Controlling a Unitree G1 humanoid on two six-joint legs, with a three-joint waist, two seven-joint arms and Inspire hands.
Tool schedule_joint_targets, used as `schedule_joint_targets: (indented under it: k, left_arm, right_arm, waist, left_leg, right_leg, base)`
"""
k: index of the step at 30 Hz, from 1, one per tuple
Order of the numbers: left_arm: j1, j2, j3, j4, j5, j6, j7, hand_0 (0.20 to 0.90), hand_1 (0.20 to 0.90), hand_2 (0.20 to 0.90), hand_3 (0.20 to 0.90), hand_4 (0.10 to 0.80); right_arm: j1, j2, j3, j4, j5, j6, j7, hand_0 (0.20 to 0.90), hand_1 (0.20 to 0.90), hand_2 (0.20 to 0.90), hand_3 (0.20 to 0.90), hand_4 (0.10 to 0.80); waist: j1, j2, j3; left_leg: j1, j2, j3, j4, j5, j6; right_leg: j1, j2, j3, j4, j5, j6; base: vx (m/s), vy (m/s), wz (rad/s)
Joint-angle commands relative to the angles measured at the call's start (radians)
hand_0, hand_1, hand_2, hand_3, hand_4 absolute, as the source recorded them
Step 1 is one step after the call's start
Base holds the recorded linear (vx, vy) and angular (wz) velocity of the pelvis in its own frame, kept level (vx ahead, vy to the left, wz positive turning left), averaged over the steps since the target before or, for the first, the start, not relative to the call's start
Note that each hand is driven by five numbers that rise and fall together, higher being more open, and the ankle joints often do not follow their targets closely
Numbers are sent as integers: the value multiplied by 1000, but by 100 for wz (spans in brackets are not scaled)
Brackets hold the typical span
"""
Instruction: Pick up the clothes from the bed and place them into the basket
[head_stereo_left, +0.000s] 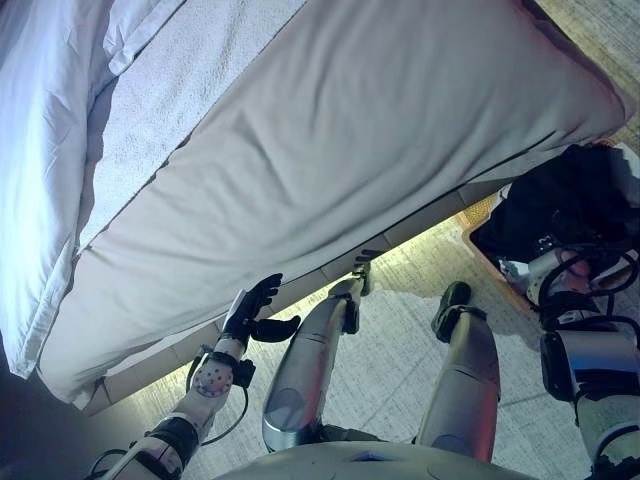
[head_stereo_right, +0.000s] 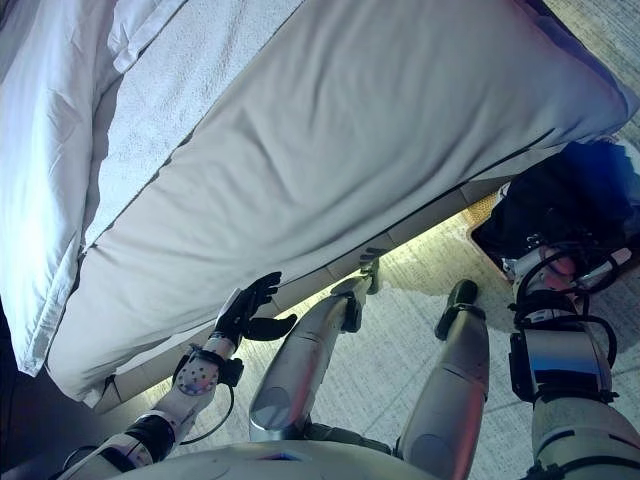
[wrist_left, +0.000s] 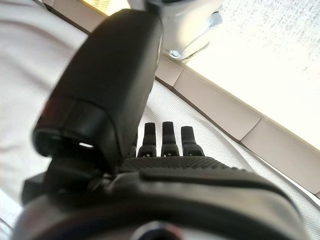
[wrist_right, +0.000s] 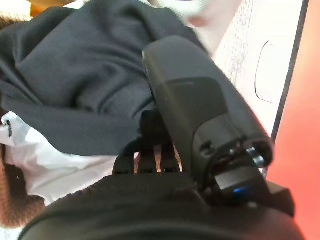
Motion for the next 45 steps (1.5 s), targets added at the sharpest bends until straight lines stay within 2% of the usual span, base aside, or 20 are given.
schedule_joint_targets:
  k: [1, 8, 9, 12, 16, 19, 23, 27, 29, 33, 36, 40, 45]
  left_arm:
    - [38, 38, 6, -34, -50, -62, 5, 900, 900, 900, 900, 800]
    - [39, 38, -16, -28, -52, -65, 11, 900, 900, 900, 900, 800]
    - [38, 40, -15, -31, -55, -66, 14, 900, 900, 900, 900, 800]
    - [34, 41, -9, -20, -50, -57, 14, 900, 900, 900, 900, 800]
    - [19, 47, 14, -1, -34, -17, -5, 900, 900, 900, 900, 800]
    - [27, 47, 44, 20, -21, 10, -34, 900, 900, 900, 900, 800]
    - [41, 34, 78, 45, 5, 40, -66, 900, 900, 900, 900, 800]
    - [51, 0, 121, 143, 36, 64, -111, 900, 900, 900, 900, 800]
    - [46, -30, 146, 210, 52, 87, -129, 900, 900, 900, 900, 800]
    - [51, -66, 150, 308, 80, 127, -146, 900, 900, 900, 900, 800]
    - [47, -96, 169, 378, 89, 137, -133, 900, 900, 900, 900, 800]
    - [48, -112, 187, 417, 103, 167, -146, 900, 900, 900, 900, 800]
    - [49, -110, 199, 433, 113, 208, -182, 900, 900, 900, 900, 800]
  right_arm:
    - [-11, -160, -22, 12, -44, -39, -37, 900, 900, 900, 900, 800]
    - [6, -200, -50, 58, -41, -13, -91, 900, 900, 900, 900, 800]
    - [25, -198, -55, 67, -29, 1, -77, 900, 900, 900, 900, 800]
    - [73, -175, -61, 83, -25, 28, -40, 900, 900, 900, 900, 800]
    - [206, -65, -53, 87, -40, 33, 83, 900, 900, 900, 900, 800]
    - [339, 65, -17, 63, -63, 35, 147, 900, 900, 900, 900, 800]
    - [459, 169, 30, 49, -122, 37, 243, 900, 900, 900, 900, 800]
    - [568, 267, 98, 31, -217, 55, 373, 900, 900, 900, 900, 800]
    - [620, 305, 144, 20, -328, 82, 407, 900, 900, 900, 900, 800]
    - [671, 343, 183, 41, -409, 133, 440, 900, 900, 900, 900, 800]
    - [699, 378, 192, 60, -434, 173, 435, 900, 900, 900, 900, 800]
    - [709, 397, 190, 90, -474, 221, 384, 900, 900, 900, 900, 800]
    - [714, 404, 203, 95, -507, 231, 371, 900, 900, 900, 900, 800]
  waist:
    - [-9, 42, 8]
    - [-24, 47, -4]
    - [-29, 45, -3]
    - [-31, 31, -15]
    - [-35, -12, -46]
    - [-39, -60, -85]
    - [-42, -108, -132]
    - [-56, -165, -218]
    - [-71, -189, -264]
    - [-95, -212, -330]
    - [-106, -221, -364]
    - [-118, -229, -381]
    - [-123, -230, -385]
  left_leg:
    - [-6, -5, -24, 225, -157, -24]
    - [49, -11, -29, 183, -135, -40]
    - [53, -5, -19, 167, -102, -38]
    - [80, 2, -21, 146, -94, -45]
    - [145, 19, -22, 84, -93, -51]
    - [218, 36, -20, 4, -87, -55]
    - [297, 51, -19, -79, -67, -58]
    - [420, 73, -6, -196, -53, -64]
    - [472, 83, 8, -243, -48, -65]
    - [536, 100, 37, -319, -31, -73]
    - [566, 112, 45, -345, -22, -77]
    - [604, 118, 56, -337, -37, -71]
    - [642, 121, 55, -331, -53, -63]
  right_leg:
    - [107, -14, -77, -90, 72, 12]
    - [158, -8, -79, -161, 96, 24]
    - [167, -5, -96, -191, 131, 15]
    - [205, 7, -104, -229, 139, 16]
    - [287, 24, -126, -301, 160, 23]
    - [371, 45, -137, -383, 184, 35]
    - [461, 75, -147, -470, 204, 44]
    - [580, 115, -143, -579, 222, 54]
    - [621, 131, -132, -623, 236, 61]
    - [672, 154, -114, -699, 267, 72]
    - [704, 172, -105, -702, 255, 71]
    - [728, 177, -94, -683, 237, 63]
    - [759, 180, -86, -670, 221, 60]
  base:
    - [61, 15, 1]
    - [13, 7, -1]
    - [-85, -3, -4]
    - [-2, -35, -3]
    - [61, -96, 1]
    - [98, -137, -3]
    - [93, -102, 1]
    - [130, -38, -6]
    - [162, 17, -14]
    - [142, 24, -18]
    - [89, 29, -15]
    - [87, 35, -4]
    - [77, 25, -8]
